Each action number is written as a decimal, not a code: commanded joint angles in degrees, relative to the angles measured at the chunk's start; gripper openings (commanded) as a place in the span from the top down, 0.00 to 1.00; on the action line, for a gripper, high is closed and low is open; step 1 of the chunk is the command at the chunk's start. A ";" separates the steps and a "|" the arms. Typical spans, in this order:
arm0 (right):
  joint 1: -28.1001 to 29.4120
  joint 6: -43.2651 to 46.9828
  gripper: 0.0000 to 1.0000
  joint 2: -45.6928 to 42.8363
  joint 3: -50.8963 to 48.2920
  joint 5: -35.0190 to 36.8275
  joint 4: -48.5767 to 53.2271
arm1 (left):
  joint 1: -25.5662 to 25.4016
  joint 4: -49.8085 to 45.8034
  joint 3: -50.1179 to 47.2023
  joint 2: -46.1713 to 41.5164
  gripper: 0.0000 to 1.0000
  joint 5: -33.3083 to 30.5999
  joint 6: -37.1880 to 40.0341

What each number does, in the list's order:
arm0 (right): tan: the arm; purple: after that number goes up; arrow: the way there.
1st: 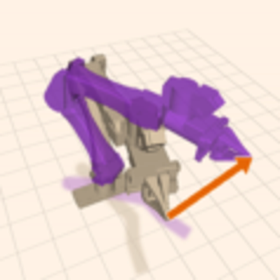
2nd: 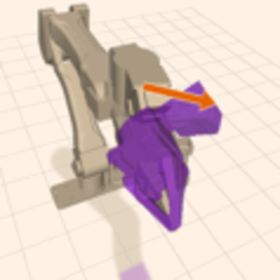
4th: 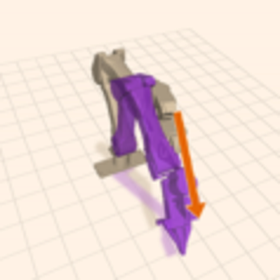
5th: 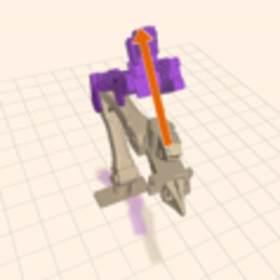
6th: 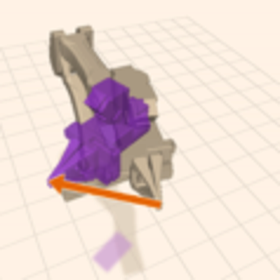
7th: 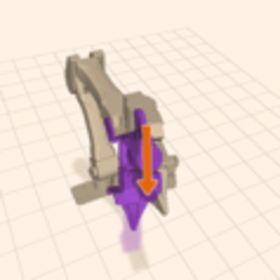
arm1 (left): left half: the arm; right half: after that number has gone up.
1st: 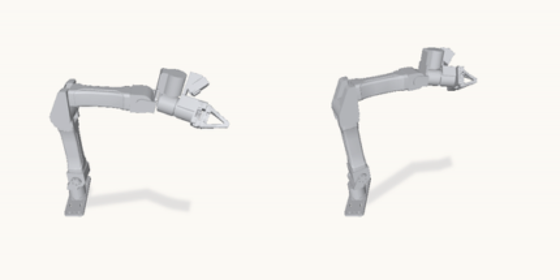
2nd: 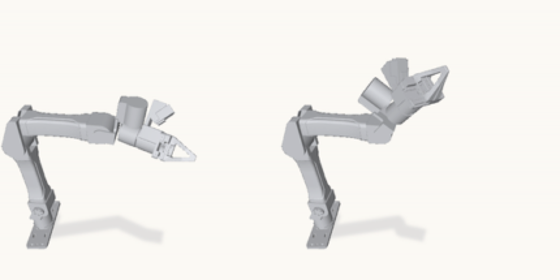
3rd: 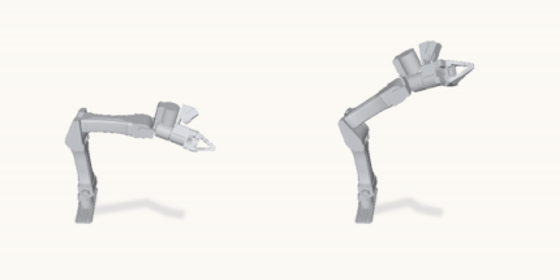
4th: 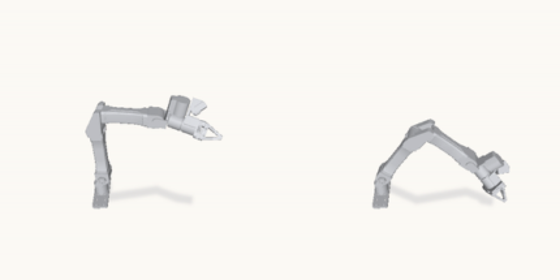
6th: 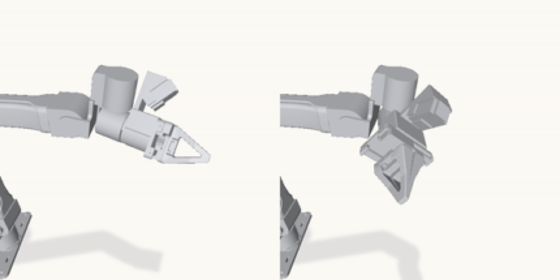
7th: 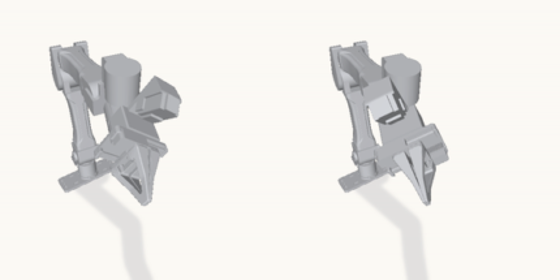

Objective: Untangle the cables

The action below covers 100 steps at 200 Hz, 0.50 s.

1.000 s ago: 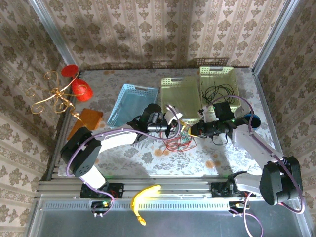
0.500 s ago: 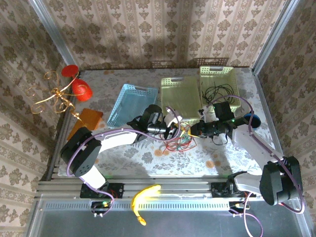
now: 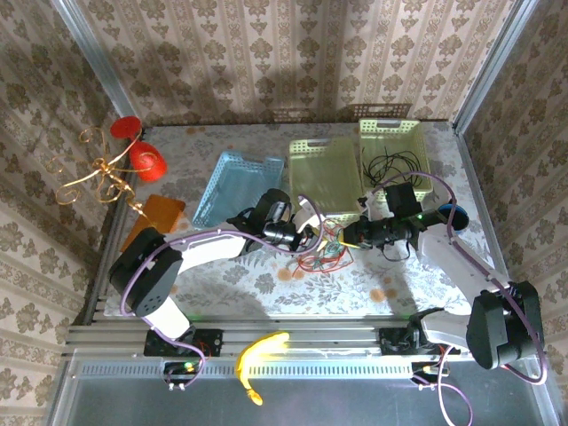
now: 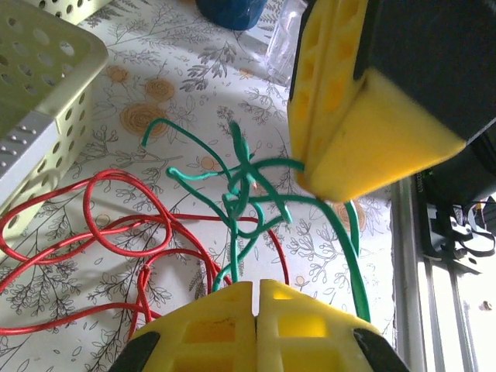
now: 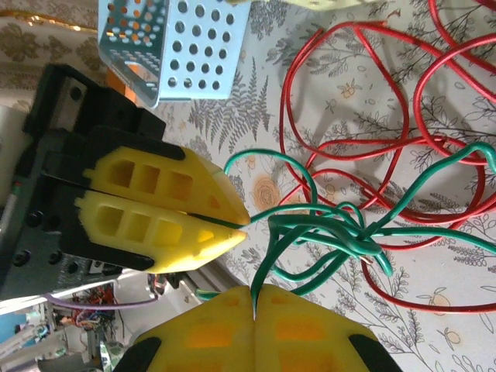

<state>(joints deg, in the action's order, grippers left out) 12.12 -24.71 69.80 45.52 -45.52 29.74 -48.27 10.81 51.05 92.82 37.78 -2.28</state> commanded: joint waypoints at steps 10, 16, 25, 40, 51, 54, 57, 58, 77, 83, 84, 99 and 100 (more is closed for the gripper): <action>-4.12 -6.29 1.00 -3.04 -1.14 -3.65 -6.19 | 0.29 0.87 -2.60 2.25 1.00 -2.68 -0.28; -5.09 -7.38 1.00 -3.39 -1.46 -3.86 -7.28 | 0.29 1.27 -3.06 2.64 1.00 -3.14 -0.47; -6.51 -9.06 1.00 -3.85 -1.95 -3.63 -8.52 | 0.20 1.93 -3.76 3.27 1.00 -4.64 -0.91; -8.89 -11.54 1.00 -4.38 -2.93 -3.90 -10.70 | 0.12 2.57 -4.84 4.48 1.00 -6.16 -1.18; -10.54 -13.51 1.00 -4.58 -3.73 -4.18 -12.02 | 0.04 2.64 -5.42 5.41 1.00 -6.95 -1.26; -10.92 -13.85 1.00 -4.58 -3.95 -4.22 -12.25 | 0.07 2.67 -5.57 5.78 1.00 -7.17 -1.37; -11.30 -14.26 1.00 -4.60 -4.09 -4.23 -12.44 | 0.02 2.76 -5.79 6.02 1.00 -7.49 -1.42; -11.45 -14.37 1.00 -4.63 -4.15 -4.23 -12.52 | 0.07 2.75 -5.83 6.13 1.00 -7.65 -1.42; -14.10 -16.28 1.00 -5.36 -5.35 -3.23 -13.26 | 0.00 3.22 -7.41 7.31 1.00 -9.17 -1.84; -15.11 -17.17 1.00 -5.67 -6.01 -3.05 -13.85 | 0.02 3.72 -8.14 7.54 1.00 -9.80 -2.21; -15.24 -17.37 1.00 -5.74 -6.12 -3.02 -13.97 | -0.02 3.84 -8.28 7.59 1.00 -9.86 -2.25; -17.34 -20.37 1.00 -6.41 -7.79 -2.38 -15.70 | 0.07 5.26 -10.12 8.22 1.00 -11.06 -2.93; -17.50 -20.51 1.00 -6.47 -7.89 -2.25 -15.73 | 0.04 5.36 -10.19 8.24 1.00 -11.19 -3.00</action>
<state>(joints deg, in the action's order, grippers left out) -1.96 -39.33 65.89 39.22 -47.79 19.53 -48.29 17.72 44.49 99.00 30.52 -3.44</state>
